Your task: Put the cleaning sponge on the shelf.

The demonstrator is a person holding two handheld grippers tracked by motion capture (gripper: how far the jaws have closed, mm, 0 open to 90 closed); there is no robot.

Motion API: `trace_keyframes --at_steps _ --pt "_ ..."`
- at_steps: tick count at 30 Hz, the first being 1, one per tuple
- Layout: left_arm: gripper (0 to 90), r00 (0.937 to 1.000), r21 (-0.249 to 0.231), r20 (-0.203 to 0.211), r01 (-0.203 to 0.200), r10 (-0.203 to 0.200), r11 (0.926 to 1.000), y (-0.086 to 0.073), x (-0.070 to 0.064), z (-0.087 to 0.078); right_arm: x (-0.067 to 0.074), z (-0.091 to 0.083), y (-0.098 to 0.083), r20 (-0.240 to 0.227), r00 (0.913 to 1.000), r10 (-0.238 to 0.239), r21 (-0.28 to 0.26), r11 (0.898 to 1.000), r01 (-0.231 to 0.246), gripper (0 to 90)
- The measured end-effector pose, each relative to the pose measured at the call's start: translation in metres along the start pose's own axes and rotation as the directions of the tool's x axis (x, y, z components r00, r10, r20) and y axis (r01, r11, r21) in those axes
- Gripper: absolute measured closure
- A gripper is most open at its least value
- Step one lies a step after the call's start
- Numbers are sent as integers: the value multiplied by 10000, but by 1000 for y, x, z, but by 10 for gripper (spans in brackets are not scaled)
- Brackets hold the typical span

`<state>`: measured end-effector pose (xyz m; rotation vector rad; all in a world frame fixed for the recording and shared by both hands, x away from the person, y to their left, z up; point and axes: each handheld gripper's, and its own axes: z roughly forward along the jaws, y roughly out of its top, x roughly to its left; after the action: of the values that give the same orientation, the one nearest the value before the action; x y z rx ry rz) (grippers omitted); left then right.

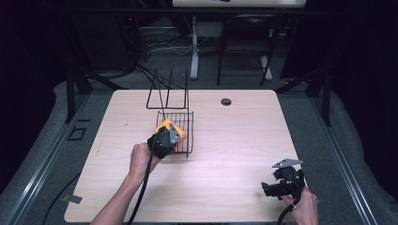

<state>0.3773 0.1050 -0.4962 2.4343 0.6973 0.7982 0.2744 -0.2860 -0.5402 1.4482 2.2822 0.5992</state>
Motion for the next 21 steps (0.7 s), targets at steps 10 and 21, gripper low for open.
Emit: trace_keyframes --at_steps 10,21 --pt "729 9998 187 115 178 -180 9997 0 -1 12 0 0 0 -42 10000 -2 4 10000 2 72" --pt "728 9996 331 167 200 -206 9993 2 -4 23 0 0 0 -37 10000 -13 0 10000 13 72"
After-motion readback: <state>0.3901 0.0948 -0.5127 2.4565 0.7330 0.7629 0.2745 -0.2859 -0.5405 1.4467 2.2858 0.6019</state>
